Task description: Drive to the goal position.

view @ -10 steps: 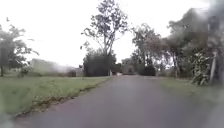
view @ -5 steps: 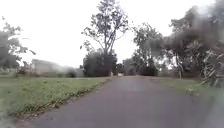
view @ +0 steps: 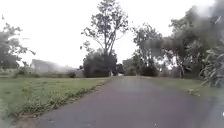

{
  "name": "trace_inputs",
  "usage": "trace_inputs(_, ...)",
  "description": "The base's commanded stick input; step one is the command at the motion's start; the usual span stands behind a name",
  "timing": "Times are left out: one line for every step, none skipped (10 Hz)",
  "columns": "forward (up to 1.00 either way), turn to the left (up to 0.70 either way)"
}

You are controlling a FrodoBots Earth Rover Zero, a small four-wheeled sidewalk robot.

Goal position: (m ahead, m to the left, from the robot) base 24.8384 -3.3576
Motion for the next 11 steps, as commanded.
trace_inputs(0.85,0.00)
trace_inputs(0.85,0.00)
trace_inputs(0.85,-0.21)
trace_inputs(0.85,-0.34)
trace_inputs(0.85,-0.34)
trace_inputs(0.85,-0.34)
trace_inputs(0.85,-0.34)
trace_inputs(0.85,-0.34)
trace_inputs(0.85,0.00)
trace_inputs(0.85,0.00)
trace_inputs(0.85,0.00)
